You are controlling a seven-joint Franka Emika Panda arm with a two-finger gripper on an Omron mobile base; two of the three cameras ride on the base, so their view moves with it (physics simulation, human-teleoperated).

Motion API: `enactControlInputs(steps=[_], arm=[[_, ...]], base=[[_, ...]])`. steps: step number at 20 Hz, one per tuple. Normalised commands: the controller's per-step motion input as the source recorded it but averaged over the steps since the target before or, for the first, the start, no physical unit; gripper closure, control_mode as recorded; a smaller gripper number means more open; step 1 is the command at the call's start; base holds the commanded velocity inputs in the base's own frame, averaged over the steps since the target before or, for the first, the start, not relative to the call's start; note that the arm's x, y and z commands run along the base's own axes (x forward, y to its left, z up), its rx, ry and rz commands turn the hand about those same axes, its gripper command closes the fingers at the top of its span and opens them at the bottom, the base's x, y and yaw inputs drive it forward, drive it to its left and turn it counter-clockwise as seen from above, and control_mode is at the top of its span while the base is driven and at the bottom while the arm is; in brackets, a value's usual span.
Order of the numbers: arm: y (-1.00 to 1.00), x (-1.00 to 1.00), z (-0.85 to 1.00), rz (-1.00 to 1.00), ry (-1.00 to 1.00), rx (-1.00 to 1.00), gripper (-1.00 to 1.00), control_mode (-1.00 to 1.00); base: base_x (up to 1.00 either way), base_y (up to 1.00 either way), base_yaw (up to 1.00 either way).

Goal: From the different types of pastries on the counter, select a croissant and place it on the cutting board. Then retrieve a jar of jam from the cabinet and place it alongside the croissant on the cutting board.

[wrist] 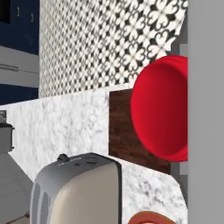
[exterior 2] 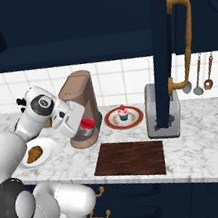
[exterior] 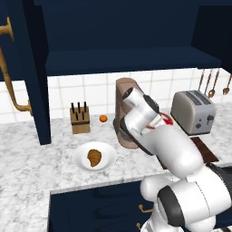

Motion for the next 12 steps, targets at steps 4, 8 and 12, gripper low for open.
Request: enactControlInputs(steps=[4, 8, 12], arm=[[-0.06, 0.51, -0.41, 0.1, 0.0, -0.03, 1.0, -1.0], [-0.04, 0.07, -0.39, 0.06, 0.0, -0.11, 1.0, -1.0], [-0.25, -0.07, -0.42, 0.0, 0.0, -0.17, 1.0, -1.0]], base=[[0.0, 0.0, 0.0], [0.0, 0.0, 0.0], [0.0, 0.0, 0.0]])
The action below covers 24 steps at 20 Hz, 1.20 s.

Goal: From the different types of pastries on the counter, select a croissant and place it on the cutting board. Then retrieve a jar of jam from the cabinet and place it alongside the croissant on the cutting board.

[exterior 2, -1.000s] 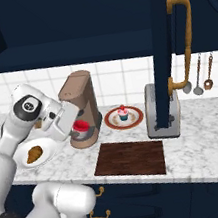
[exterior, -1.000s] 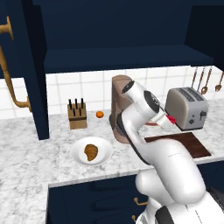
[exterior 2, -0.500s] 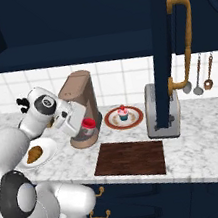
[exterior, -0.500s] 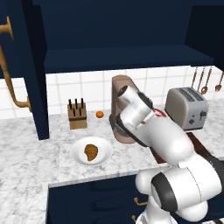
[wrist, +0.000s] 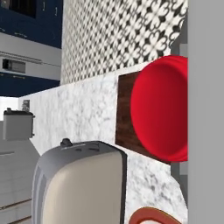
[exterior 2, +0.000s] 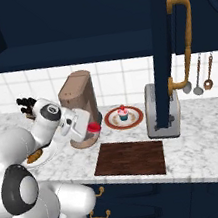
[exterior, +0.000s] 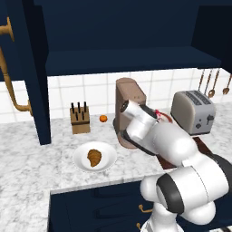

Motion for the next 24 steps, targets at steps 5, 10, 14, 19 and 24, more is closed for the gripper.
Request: enactControlInputs(steps=[5, 10, 14, 19, 24], arm=[[-0.17, 0.0, -0.38, 0.0, -0.01, -0.07, 1.0, -1.0], [-0.25, 0.0, -0.36, 0.0, -0.05, -0.05, 1.0, -1.0], [-0.24, 0.0, -0.33, 0.0, -0.05, -0.01, 1.0, -1.0], [-0.22, 0.01, -0.32, 0.0, -0.01, 0.0, 1.0, -1.0], [-0.26, 0.01, -0.29, 0.0, 0.0, 0.0, 1.0, -1.0]], base=[[0.0, 0.0, 0.0], [0.0, 0.0, 0.0], [0.0, 0.0, 0.0], [0.0, 0.0, 0.0], [0.0, 0.0, 0.0]])
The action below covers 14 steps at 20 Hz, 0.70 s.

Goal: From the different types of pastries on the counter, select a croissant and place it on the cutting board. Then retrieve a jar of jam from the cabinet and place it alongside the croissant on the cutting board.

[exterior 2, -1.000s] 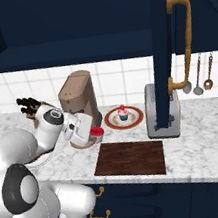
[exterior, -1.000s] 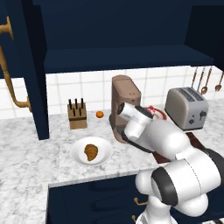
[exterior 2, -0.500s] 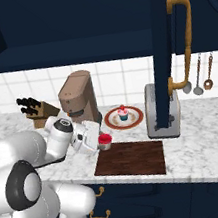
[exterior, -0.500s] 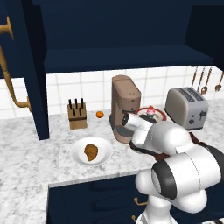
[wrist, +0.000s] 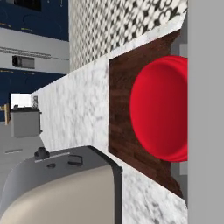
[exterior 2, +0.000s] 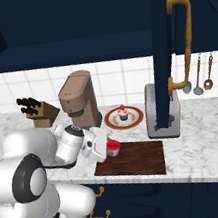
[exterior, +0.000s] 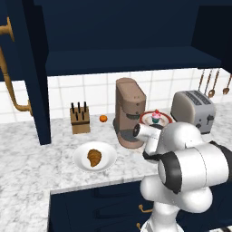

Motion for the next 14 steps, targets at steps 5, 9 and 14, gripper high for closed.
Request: enactControlInputs(steps=[5, 9, 14], arm=[[-0.09, 0.09, -0.25, 0.0, 0.0, 0.0, 1.0, -1.0], [-0.02, 0.03, -0.23, 0.0, 0.0, 0.0, 1.0, -1.0], [0.0, 0.0, -0.28, 0.0, -0.01, 0.0, 1.0, -1.0]], base=[[0.0, 0.0, 0.0], [0.0, 0.0, 0.0], [0.0, 0.0, 0.0]])
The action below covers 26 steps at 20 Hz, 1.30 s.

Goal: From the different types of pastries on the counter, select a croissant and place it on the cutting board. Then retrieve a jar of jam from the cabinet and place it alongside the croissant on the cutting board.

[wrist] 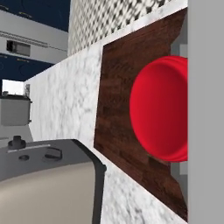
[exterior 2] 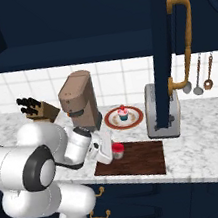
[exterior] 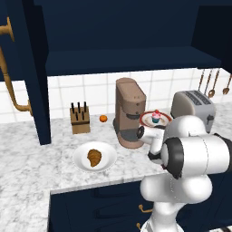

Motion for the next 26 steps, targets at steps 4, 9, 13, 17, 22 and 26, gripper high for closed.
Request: enactControlInputs(steps=[4, 9, 13, 17, 22, 26], arm=[[0.0, 0.0, -0.25, 0.0, -0.01, 0.0, 1.0, -1.0], [-0.01, 0.0, -0.23, -0.02, -0.03, 0.0, 1.0, -1.0], [0.0, 0.0, -0.24, -0.03, -0.04, 0.0, 1.0, -1.0], [0.0, 0.0, -0.27, -0.03, -0.03, 0.0, 1.0, -1.0], [0.0, 0.0, -0.36, -0.04, -0.03, 0.0, 1.0, -1.0], [0.0, 0.0, -0.36, -0.06, -0.05, 0.0, -1.0, -1.0]], base=[[0.0, 0.0, 0.0], [0.0, 0.0, 0.0], [0.0, 0.0, 0.0], [0.0, 0.0, 0.0], [0.0, 0.0, 0.0], [0.0, 0.0, 0.0]])
